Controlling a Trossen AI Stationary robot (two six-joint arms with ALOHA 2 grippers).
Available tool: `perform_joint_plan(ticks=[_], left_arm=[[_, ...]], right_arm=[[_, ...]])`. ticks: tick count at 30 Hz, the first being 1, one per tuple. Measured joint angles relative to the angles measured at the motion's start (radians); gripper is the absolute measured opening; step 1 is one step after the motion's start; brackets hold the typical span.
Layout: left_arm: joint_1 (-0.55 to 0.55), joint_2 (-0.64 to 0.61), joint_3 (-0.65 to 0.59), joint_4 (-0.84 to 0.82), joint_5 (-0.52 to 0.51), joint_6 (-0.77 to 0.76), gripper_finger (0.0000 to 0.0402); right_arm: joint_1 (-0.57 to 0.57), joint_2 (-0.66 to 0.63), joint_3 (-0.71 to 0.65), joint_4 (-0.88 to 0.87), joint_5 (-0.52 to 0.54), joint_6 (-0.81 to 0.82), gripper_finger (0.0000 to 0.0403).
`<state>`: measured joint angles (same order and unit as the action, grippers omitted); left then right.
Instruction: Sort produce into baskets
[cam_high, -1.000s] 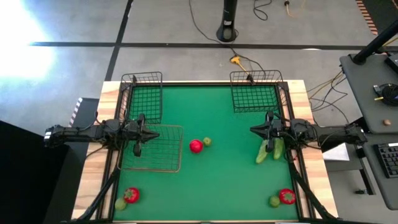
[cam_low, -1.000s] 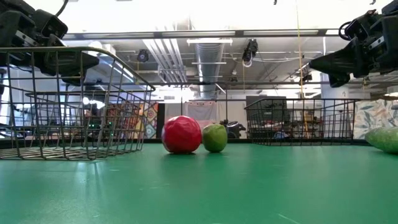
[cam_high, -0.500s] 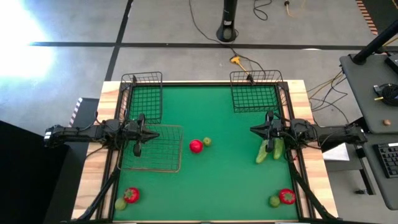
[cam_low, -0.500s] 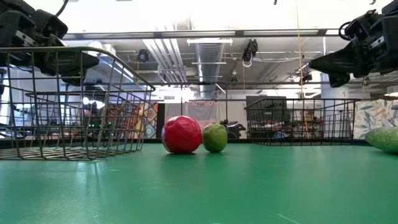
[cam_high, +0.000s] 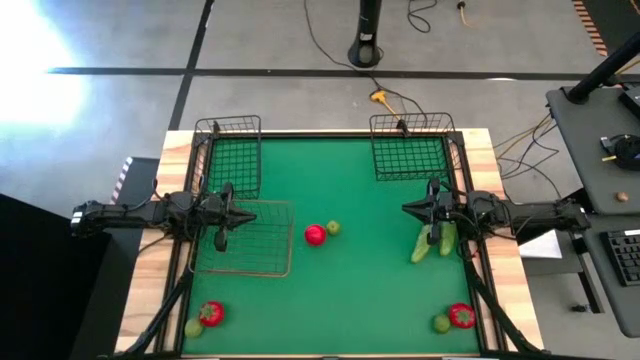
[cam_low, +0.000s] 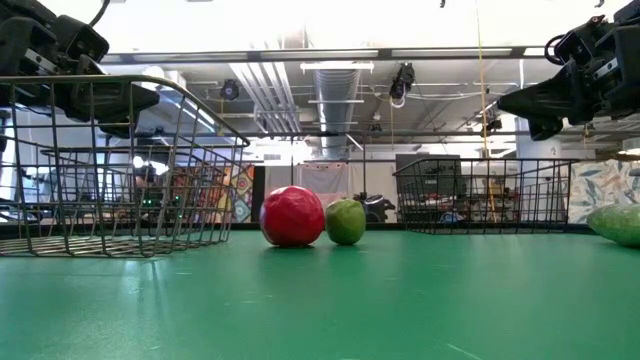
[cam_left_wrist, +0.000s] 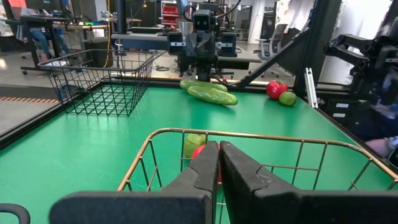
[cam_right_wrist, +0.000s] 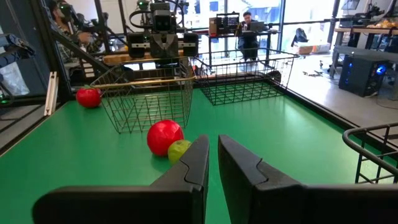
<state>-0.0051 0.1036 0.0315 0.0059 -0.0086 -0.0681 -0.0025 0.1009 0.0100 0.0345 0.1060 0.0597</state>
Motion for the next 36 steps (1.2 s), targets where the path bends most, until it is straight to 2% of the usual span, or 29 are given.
perform_joint_plan(ticks=[27,30,33,36], left_arm=[[0.000,0.000,0.000,0.006,0.000,0.000,0.0000],[0.000,0.003,-0.001,0.140,-0.013,-0.035,0.0000],[-0.002,0.014,-0.007,0.411,-0.032,-0.238,0.0000],[-0.001,0.056,-0.009,0.650,-0.072,-0.168,0.0000]], right_arm=[[0.000,0.000,0.000,0.000,0.000,0.000,0.0029],[0.000,0.000,0.000,0.000,0.000,0.000,0.0029],[0.000,0.000,0.000,0.000,0.000,0.000,0.0029],[0.000,0.000,0.000,0.000,0.000,0.000,0.0029]])
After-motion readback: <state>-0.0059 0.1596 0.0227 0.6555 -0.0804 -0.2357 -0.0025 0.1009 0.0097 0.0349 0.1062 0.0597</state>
